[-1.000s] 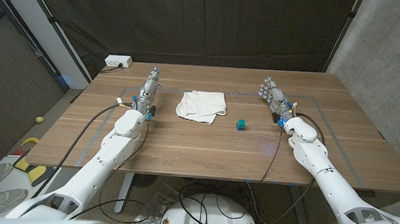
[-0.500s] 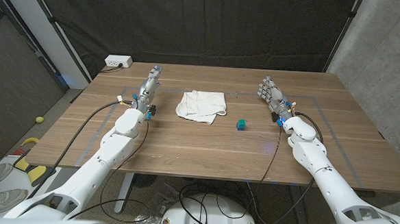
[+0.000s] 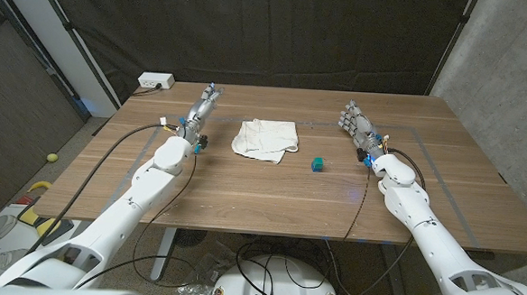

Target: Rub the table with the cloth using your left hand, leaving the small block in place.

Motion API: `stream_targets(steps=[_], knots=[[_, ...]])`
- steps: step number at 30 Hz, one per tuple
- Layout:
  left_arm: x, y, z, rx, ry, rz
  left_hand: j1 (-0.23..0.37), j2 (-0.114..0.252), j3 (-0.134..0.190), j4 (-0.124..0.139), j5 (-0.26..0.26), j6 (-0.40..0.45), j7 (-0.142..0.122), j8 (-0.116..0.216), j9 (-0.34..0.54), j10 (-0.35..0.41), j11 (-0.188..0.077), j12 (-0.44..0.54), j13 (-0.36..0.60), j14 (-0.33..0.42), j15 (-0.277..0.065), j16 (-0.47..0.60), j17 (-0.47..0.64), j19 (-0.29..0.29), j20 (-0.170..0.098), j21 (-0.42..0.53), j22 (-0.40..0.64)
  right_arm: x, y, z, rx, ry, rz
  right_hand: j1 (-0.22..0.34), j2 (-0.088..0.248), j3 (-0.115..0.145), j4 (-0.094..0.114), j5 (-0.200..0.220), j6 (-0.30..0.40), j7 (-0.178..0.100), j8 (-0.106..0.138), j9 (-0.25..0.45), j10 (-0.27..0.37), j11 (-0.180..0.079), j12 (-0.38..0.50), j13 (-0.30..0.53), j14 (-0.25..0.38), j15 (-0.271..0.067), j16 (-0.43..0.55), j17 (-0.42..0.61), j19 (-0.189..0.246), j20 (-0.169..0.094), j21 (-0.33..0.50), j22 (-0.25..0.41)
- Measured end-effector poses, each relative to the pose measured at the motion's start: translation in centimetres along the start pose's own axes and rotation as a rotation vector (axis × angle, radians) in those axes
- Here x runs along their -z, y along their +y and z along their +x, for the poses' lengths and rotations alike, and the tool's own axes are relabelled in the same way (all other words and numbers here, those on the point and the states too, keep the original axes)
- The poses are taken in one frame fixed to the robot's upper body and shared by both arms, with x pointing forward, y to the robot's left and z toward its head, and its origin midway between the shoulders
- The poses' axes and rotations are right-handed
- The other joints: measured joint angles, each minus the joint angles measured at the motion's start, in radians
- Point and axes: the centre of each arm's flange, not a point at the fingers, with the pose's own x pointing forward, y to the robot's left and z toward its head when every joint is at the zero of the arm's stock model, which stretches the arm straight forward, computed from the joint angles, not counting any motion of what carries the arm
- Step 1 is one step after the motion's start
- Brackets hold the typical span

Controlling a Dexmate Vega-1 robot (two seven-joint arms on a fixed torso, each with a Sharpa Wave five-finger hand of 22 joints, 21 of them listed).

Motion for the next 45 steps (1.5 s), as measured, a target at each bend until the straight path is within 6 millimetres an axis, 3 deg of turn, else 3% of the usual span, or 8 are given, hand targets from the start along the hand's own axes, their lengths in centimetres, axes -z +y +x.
stream_targets(steps=[6,8,31,40,45], knots=[[-1.0,-0.3,1.3,0.04,-0.013,0.132,0.041,-0.011,-0.001,-0.024,-0.006,0.035,0.017,0.016,0.0,0.067,0.009,0.013,0.0,0.067,0.023,0.013,0.003,0.001,0.046,0.0,0.005,0.1,0.1,0.0,-0.003,-0.001,0.001,0.0,0.0,0.003,-0.003,0.0,0.0,0.0,0.0,0.0,0.0,0.0,0.001,0.0,0.001,0.005,0.0,0.0,0.0,0.0,-0.008,0.0],[-1.2,-0.4,1.5,0.046,-0.016,0.155,0.041,-0.012,-0.004,-0.026,-0.006,0.044,0.026,0.016,0.0,0.079,0.007,0.016,0.0,0.082,0.025,0.02,0.003,0.002,0.048,0.0,0.005,0.1,0.1,-0.1,-0.004,-0.002,0.001,0.0,0.0,0.003,-0.003,0.0,0.0,0.0,0.0,0.0,0.0,0.0,0.001,0.0,0.001,0.005,0.0,0.0,0.0,0.0,-0.008,0.0],[-5.6,-3.7,4.8,0.238,-0.126,0.672,0.063,-0.016,-0.004,-0.04,-0.011,0.054,0.025,0.016,0.0,0.072,-0.002,0.008,0.0,0.087,0.019,0.02,0.008,0.006,0.058,0.0,0.004,0.4,0.2,-0.4,-0.007,-0.008,0.014,0.0,0.0,0.008,-0.003,0.0,0.009,-0.002,0.0,0.005,0.005,0.005,0.001,0.0,-0.002,0.009,0.001,0.002,0.0,0.0,-0.007,0.0],[-6.5,-5.1,5.2,0.321,-0.156,0.824,0.079,-0.018,-0.003,-0.048,-0.011,0.042,0.019,0.012,0.0,0.056,-0.018,0.0,0.0,0.098,0.009,0.02,0.008,0.019,0.063,0.0,0.002,0.5,0.1,-0.5,-0.005,-0.007,0.018,0.0,0.0,0.008,-0.003,0.0,0.009,-0.002,0.0,0.005,0.011,0.011,0.001,0.0,0.002,0.013,0.001,0.002,0.0,0.0,-0.007,0.0],[-7.0,-6.0,5.3,0.363,-0.17,0.898,0.101,-0.031,-0.005,-0.065,-0.011,0.042,0.019,0.012,0.0,0.056,-0.018,0.0,0.0,0.107,0.007,0.02,0.007,0.034,0.067,0.0,0.002,0.6,0.1,-0.5,-0.006,-0.006,0.022,0.0,0.0,0.008,-0.003,0.0,0.009,-0.002,0.0,0.005,0.011,0.011,0.001,0.0,0.002,0.012,0.001,0.002,0.0,0.0,-0.007,0.0]])
